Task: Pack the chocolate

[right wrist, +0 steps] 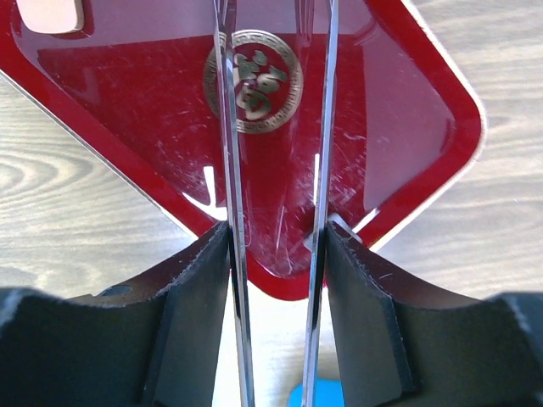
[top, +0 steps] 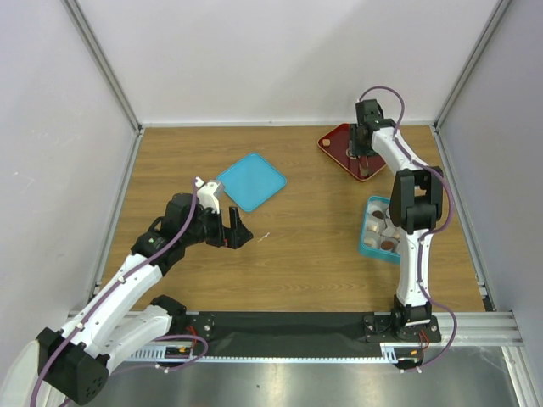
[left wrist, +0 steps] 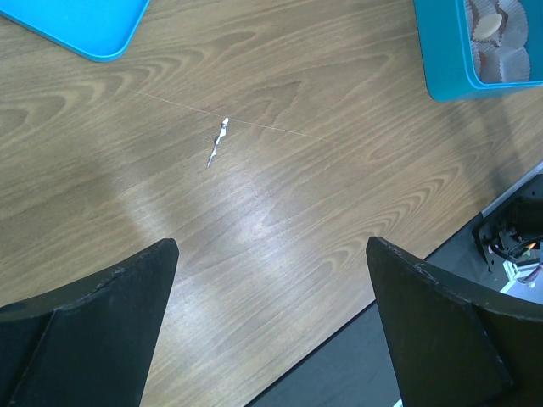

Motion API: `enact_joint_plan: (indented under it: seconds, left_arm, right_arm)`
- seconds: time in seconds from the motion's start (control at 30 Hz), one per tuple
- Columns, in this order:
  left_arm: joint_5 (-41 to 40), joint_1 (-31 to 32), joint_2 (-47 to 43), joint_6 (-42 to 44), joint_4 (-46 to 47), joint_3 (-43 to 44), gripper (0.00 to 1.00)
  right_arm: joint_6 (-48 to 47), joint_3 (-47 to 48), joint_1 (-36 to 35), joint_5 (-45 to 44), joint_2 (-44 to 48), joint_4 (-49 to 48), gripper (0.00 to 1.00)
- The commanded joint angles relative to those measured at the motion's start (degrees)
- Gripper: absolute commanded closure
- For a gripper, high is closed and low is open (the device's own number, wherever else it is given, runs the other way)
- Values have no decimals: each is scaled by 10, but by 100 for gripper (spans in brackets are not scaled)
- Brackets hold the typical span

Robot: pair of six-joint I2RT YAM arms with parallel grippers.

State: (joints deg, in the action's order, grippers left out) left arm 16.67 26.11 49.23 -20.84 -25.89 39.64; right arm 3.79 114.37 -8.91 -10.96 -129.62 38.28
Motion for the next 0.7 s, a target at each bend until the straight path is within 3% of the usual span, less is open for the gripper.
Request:
enact_joint_plan:
  seconds: [0.0,0.67]
  left_arm:
    - [-7,-4,-3,13,7,14,0]
    - [-2,-4,0,12,10,16,0]
  right_arm:
    - [-12,39,-2,8,-12,-11,49]
    - [8,40,-8,61,15,7,49]
